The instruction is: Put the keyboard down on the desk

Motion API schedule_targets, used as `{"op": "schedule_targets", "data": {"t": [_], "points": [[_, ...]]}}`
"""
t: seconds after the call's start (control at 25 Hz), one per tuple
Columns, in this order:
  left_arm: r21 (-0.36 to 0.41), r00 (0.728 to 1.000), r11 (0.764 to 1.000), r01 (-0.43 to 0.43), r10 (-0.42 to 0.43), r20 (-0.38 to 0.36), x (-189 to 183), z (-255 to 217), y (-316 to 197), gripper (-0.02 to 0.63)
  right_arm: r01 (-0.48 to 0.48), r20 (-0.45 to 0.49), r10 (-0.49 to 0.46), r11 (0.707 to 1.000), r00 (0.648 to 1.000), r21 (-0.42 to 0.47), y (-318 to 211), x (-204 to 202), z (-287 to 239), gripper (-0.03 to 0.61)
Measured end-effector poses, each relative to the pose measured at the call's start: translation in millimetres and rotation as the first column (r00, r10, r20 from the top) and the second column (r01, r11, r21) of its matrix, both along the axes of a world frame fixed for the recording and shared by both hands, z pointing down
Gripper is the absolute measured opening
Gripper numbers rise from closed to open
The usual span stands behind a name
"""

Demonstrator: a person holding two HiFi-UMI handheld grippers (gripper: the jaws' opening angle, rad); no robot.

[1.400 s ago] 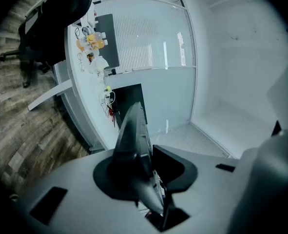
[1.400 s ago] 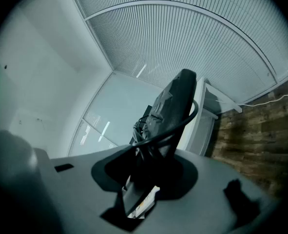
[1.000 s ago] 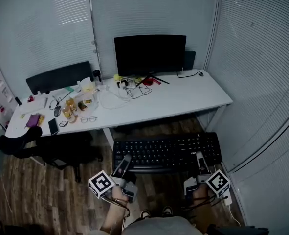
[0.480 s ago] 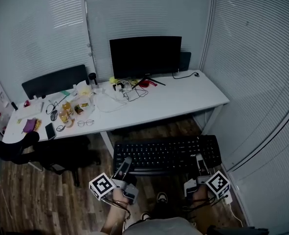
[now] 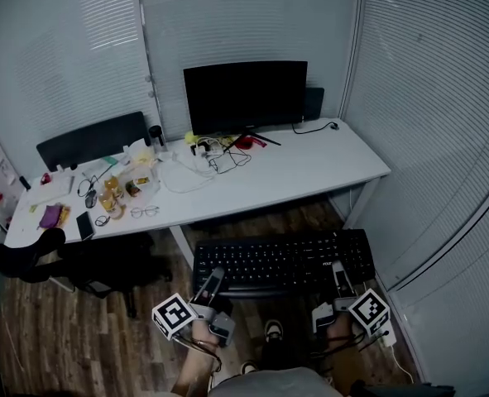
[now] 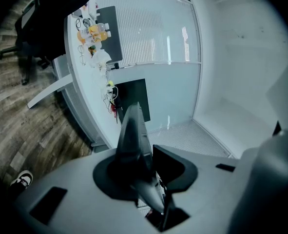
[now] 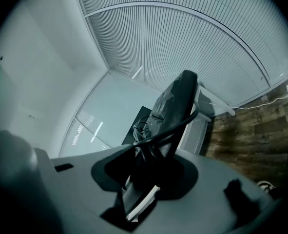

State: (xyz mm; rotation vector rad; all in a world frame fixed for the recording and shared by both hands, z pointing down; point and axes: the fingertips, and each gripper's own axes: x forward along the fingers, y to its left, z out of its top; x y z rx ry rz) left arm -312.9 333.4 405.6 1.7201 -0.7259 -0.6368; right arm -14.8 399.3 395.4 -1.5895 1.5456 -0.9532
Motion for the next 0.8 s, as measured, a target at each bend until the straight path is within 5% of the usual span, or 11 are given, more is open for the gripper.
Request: {"op": "schedule_targets", "data": {"t": [0.8], "points": [[-0.02, 1.0, 1.0, -0.008, 0.008, 0.016, 52.8, 6.5, -92.1, 0.117, -0.003, 0.017, 0.004, 1.0, 1.0, -0.021, -93.1, 52.0, 11.5, 0.13]]}}
